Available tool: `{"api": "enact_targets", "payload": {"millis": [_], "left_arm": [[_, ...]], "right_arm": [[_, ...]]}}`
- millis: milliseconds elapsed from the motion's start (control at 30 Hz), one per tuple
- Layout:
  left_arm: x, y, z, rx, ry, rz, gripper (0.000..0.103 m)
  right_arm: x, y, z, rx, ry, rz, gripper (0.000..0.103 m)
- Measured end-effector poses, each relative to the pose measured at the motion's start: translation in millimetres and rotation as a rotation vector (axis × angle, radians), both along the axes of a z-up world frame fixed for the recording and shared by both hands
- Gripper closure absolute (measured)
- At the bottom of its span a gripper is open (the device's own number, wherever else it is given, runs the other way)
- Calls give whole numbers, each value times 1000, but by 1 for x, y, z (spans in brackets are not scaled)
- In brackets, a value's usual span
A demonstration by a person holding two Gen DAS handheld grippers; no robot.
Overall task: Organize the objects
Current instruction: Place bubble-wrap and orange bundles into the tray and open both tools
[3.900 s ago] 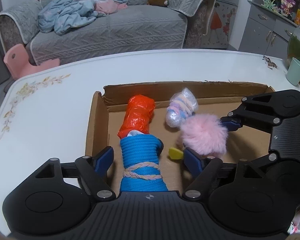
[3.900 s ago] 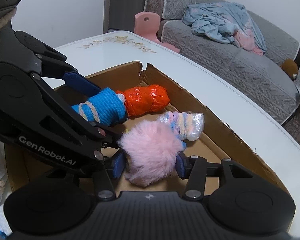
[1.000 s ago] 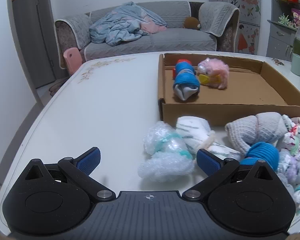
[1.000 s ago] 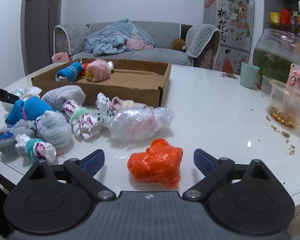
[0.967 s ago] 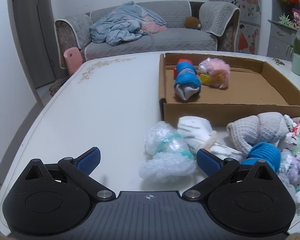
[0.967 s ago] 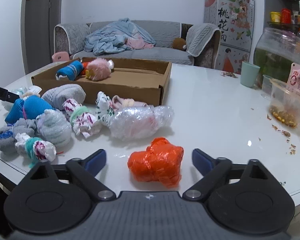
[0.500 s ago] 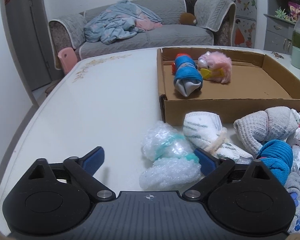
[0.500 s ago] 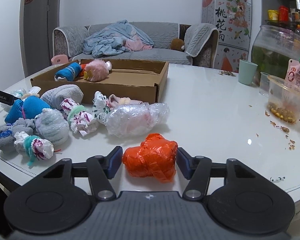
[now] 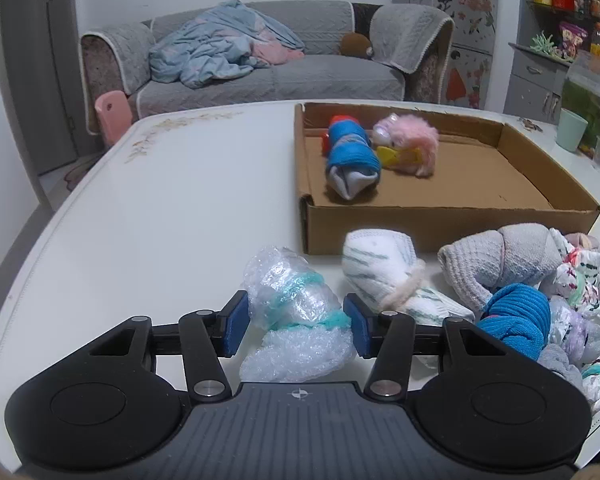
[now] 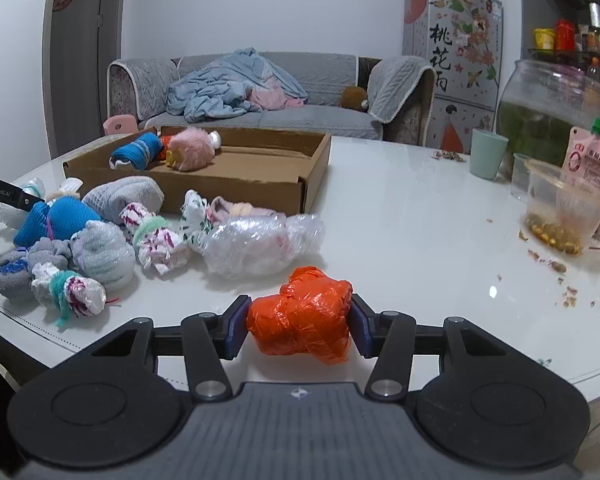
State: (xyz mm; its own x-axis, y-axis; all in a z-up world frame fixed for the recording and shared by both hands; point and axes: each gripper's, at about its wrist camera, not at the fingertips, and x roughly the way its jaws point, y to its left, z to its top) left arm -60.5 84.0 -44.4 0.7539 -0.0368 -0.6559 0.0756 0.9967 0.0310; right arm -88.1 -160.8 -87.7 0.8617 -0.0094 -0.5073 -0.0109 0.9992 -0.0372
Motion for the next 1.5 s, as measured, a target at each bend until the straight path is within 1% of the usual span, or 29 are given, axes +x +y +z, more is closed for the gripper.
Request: {"api": "enact_targets", "payload": {"millis": [133,267,367,500,633,767,800,867,933,1033,1133,1233,1333,1500], "left_arm": [[-5,7,13,1,-26,11,46],[-5,11,37,34,-71,3,46],[1,11,56,54,-98,-18,46],[13,-1,77,95,-127,-92,46],[39,-22,90,92,-119,-187,46],[70,-40,97,44,-67,-260,46],[77,-44,96,33,-41,-285,46],[91,-50,89,-19,32,-325,46],[105,-55,78,-26,107,-349,46],[128,-55,59,-31,209,-343,46],[147,-52,42,-9,265,-315,46],[158,-54,30,17,282,-302,45],[161,-60,22,48,265,-318,45],[160,-63,9,150,218,-329,45]], "right_arm": [[2,-4,9,-10,-15,4,55],[8,-10,25,-18,-41,11,55],[18,-14,43,-8,-74,25,55],[39,-11,66,8,-111,74,55],[72,3,91,29,-130,166,55],[110,21,110,50,-120,270,55],[120,26,113,46,-114,295,55],[136,34,113,51,-87,335,55],[150,41,109,50,-51,368,55],[169,49,102,51,3,402,55],[186,58,93,50,50,428,55],[205,67,86,47,90,448,55],[218,77,79,46,130,481,55],[231,90,62,4,191,539,55]]}}
